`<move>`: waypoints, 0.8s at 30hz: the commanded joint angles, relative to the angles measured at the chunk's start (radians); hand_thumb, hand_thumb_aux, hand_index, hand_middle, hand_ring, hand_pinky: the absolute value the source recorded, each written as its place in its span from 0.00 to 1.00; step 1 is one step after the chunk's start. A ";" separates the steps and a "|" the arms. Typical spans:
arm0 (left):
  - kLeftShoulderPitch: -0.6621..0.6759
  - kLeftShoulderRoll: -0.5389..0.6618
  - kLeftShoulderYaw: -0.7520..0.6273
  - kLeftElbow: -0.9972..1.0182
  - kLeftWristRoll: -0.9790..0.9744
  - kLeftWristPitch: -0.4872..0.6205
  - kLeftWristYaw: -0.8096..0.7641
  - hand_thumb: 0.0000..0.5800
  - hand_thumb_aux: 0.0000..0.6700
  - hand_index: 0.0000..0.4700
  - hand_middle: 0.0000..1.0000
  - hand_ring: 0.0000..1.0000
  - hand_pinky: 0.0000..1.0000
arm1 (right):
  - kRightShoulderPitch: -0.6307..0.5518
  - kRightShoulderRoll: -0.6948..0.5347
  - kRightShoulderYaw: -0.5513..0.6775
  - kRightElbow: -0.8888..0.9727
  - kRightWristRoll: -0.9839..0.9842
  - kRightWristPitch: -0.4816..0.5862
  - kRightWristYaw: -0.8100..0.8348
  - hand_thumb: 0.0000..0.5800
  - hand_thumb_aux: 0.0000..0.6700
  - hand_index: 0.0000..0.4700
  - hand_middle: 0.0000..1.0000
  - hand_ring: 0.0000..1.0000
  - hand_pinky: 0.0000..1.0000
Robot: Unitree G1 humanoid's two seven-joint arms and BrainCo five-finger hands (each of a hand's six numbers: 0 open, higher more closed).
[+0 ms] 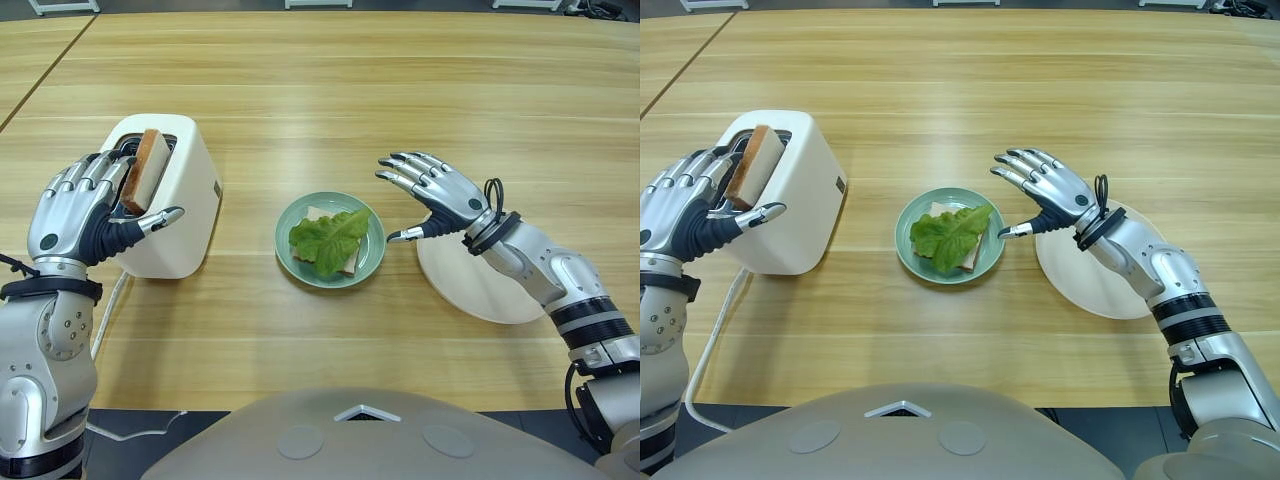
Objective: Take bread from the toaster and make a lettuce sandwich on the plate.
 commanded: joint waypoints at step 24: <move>-0.051 0.017 -0.006 0.147 -0.051 -0.017 0.120 1.00 1.00 1.00 0.00 0.00 0.00 | 0.005 0.004 0.003 0.008 -0.048 0.016 -0.014 0.00 0.00 0.00 0.00 0.00 0.00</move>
